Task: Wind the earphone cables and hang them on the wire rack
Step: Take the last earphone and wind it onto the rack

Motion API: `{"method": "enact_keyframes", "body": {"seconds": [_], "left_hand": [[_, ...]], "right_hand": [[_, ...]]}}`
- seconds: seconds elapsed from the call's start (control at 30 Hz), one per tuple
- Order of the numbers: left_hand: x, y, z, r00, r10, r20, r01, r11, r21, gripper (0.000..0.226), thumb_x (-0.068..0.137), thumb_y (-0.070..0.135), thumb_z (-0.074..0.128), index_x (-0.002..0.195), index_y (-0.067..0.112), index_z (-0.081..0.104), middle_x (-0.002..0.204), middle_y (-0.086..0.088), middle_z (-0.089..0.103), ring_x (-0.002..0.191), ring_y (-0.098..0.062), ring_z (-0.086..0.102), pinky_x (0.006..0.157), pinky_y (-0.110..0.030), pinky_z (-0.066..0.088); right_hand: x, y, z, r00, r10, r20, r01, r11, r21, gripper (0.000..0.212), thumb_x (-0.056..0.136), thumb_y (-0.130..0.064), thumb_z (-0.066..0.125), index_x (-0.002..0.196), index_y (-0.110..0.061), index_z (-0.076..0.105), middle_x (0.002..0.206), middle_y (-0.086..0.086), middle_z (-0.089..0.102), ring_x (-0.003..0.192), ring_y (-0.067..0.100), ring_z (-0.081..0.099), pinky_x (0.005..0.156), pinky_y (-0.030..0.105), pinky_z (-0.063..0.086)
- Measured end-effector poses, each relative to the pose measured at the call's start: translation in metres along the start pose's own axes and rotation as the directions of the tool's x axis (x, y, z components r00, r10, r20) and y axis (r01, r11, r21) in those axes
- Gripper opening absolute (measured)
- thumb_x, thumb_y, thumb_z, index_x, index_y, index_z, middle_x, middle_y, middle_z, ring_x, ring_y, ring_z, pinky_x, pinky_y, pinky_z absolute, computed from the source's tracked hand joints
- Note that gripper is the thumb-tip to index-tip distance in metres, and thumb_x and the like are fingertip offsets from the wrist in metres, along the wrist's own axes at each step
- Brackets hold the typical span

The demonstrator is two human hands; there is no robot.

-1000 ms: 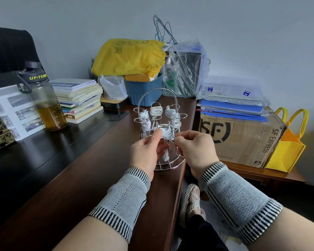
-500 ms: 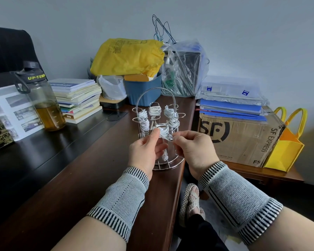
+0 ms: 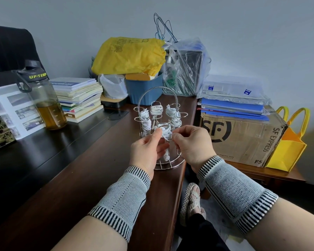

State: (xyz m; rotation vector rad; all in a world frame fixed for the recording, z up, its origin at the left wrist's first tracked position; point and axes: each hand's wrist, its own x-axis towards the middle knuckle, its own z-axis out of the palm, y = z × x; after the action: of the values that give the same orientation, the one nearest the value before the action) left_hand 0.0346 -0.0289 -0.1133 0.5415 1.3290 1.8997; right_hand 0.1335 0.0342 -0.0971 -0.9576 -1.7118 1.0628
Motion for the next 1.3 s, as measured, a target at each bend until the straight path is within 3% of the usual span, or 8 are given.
{"method": "enact_keyframes", "body": {"seconds": [0.2,0.57,0.73,0.83,1.0,1.1,1.2,1.3], "left_hand": [[0.000,0.000,0.000,1.000,0.015,-0.005,-0.015,1.000,0.007,0.025,0.089,0.026,0.068,0.100,0.003,0.068,0.101,-0.021,0.072,0.077,-0.022,0.073,0.076,-0.037,0.059],[-0.002,0.000,0.001,0.999,0.042,0.003,-0.043,0.999,0.021,0.017,0.090,0.024,0.069,0.089,0.007,0.069,0.082,-0.011,0.073,0.070,-0.019,0.072,0.066,-0.032,0.057],[-0.001,-0.002,0.000,0.998,0.067,-0.006,-0.067,0.997,0.040,0.017,0.087,0.025,0.071,0.079,0.010,0.073,0.070,-0.007,0.072,0.063,-0.021,0.067,0.061,-0.032,0.056],[-0.001,-0.001,0.000,0.998,0.056,0.003,-0.056,0.998,0.024,0.016,0.090,0.023,0.069,0.085,0.007,0.071,0.077,-0.009,0.073,0.067,-0.019,0.070,0.057,-0.029,0.058],[-0.002,0.000,0.001,0.999,0.041,0.007,-0.041,0.999,0.006,0.016,0.090,0.021,0.068,0.091,0.005,0.069,0.082,-0.011,0.072,0.069,-0.019,0.071,0.062,-0.028,0.059],[-0.002,-0.001,0.001,0.998,0.058,0.000,-0.058,0.998,0.015,0.017,0.089,0.022,0.069,0.084,0.006,0.071,0.072,-0.008,0.071,0.066,-0.021,0.069,0.060,-0.032,0.057],[-0.002,-0.002,0.001,0.998,0.068,-0.008,-0.068,0.997,0.027,0.018,0.088,0.022,0.071,0.077,0.007,0.072,0.070,-0.009,0.070,0.066,-0.024,0.068,0.072,-0.044,0.056],[-0.002,-0.001,0.002,0.997,0.074,-0.007,-0.074,0.997,0.026,0.018,0.087,0.023,0.072,0.079,0.007,0.072,0.074,-0.009,0.071,0.068,-0.023,0.068,0.077,-0.044,0.055]], "right_hand": [[0.000,0.000,0.002,1.000,-0.017,-0.017,0.016,1.000,-0.017,0.020,0.081,-0.013,0.071,0.064,-0.020,0.065,0.062,0.003,0.068,0.055,0.018,0.060,0.064,0.041,0.057],[-0.003,-0.005,0.002,0.998,-0.067,-0.015,0.060,0.958,-0.279,0.013,0.088,-0.025,0.064,0.076,-0.021,0.066,0.067,-0.011,0.062,0.064,0.005,0.057,0.066,0.021,0.047],[-0.001,-0.008,0.003,0.999,-0.053,-0.011,0.049,0.972,-0.231,0.016,0.087,-0.025,0.066,0.074,-0.016,0.068,0.065,-0.006,0.065,0.057,0.009,0.058,0.060,0.025,0.050],[-0.002,-0.009,0.000,0.996,-0.091,0.017,0.092,0.967,-0.238,0.015,0.087,-0.022,0.066,0.072,-0.022,0.064,0.067,-0.009,0.065,0.061,0.006,0.060,0.063,0.024,0.052],[-0.003,-0.008,-0.002,0.992,-0.122,0.043,0.129,0.967,-0.222,0.024,0.086,-0.017,0.066,0.067,-0.029,0.058,0.066,-0.011,0.064,0.061,0.003,0.059,0.065,0.023,0.051],[-0.003,-0.011,0.002,0.982,-0.186,-0.016,0.176,0.951,-0.254,0.022,0.086,-0.015,0.065,0.068,-0.027,0.058,0.064,-0.015,0.060,0.061,0.000,0.057,0.067,0.020,0.049],[-0.005,-0.010,0.002,0.969,-0.239,-0.059,0.213,0.935,-0.285,0.015,0.086,-0.017,0.065,0.076,-0.025,0.060,0.063,-0.017,0.057,0.059,-0.003,0.055,0.061,0.011,0.042],[-0.007,-0.011,-0.001,0.954,-0.291,-0.069,0.262,0.924,-0.277,0.016,0.085,-0.014,0.066,0.083,-0.025,0.054,0.063,-0.017,0.056,0.057,-0.009,0.055,0.055,0.002,0.037]]}}
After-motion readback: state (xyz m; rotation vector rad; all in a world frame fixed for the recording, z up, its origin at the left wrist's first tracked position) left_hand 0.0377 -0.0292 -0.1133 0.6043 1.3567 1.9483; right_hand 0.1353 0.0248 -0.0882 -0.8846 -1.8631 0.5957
